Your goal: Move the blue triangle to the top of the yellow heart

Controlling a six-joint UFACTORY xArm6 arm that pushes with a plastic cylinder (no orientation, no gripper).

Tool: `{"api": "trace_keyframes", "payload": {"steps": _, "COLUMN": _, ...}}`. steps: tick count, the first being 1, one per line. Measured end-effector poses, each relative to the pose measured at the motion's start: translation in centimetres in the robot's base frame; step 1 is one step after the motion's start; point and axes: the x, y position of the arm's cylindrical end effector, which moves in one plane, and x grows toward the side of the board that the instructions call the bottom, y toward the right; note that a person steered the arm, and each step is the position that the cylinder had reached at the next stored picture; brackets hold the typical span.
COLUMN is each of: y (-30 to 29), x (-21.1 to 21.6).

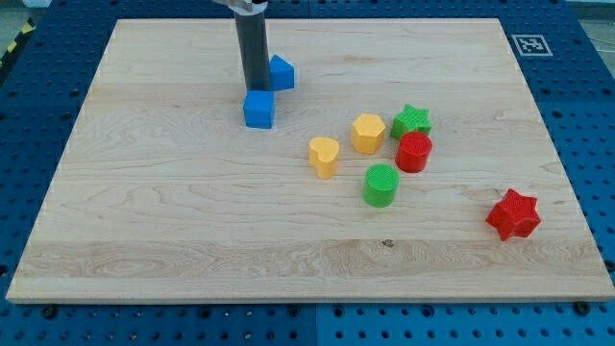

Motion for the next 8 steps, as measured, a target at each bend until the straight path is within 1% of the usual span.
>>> {"api": "trace_keyframes", "payload": {"steps": 2, "y": 0.0, "x": -3.1}}
{"api": "trace_keyframes", "payload": {"steps": 4, "y": -0.8, "x": -7.9}}
{"api": "trace_keyframes", "payload": {"steps": 5, "y": 0.6, "x": -8.6}}
{"api": "trace_keyframes", "payload": {"steps": 6, "y": 2.5, "x": -8.5}}
{"api": "trace_keyframes", "payload": {"steps": 7, "y": 2.7, "x": -6.3}}
{"api": "trace_keyframes", "payload": {"steps": 8, "y": 2.6, "x": -3.1}}
